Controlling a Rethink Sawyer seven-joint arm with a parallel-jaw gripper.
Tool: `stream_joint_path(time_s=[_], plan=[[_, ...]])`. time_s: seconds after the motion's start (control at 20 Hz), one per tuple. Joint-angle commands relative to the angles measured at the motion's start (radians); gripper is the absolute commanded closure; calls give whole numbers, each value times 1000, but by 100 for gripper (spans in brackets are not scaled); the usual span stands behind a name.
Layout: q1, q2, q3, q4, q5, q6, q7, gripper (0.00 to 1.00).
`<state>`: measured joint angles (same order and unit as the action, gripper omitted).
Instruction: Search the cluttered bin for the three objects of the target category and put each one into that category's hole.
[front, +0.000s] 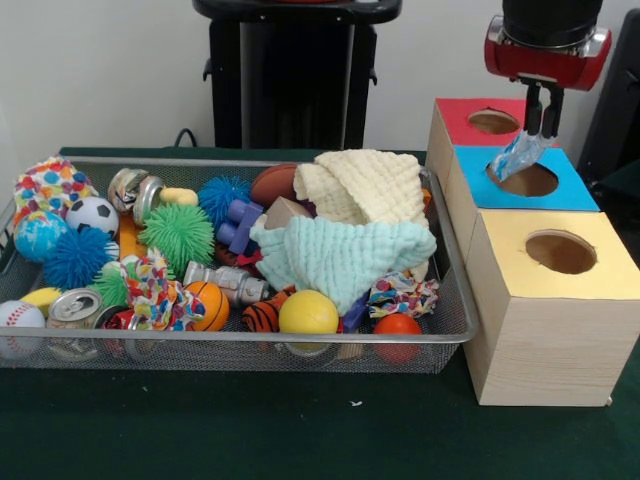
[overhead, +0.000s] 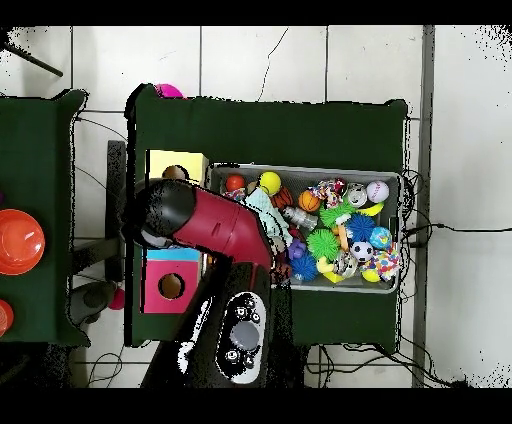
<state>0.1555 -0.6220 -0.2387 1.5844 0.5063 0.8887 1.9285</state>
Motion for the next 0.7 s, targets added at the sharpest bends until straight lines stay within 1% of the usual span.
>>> stream_joint_path(time_s=[0.05,0.35,0.45,0.5,0.65,0.7], plan=[[-2,47,42,6,38,47,328,100],[-6,51,40,4,33,46,318,100],[-4,57,31,-9,14,43,304,100],[-2,60,24,-14,5,47,305,0],[9,66,10,-22,-12,37,305,0],[9,64,13,-16,-7,33,304,0]])
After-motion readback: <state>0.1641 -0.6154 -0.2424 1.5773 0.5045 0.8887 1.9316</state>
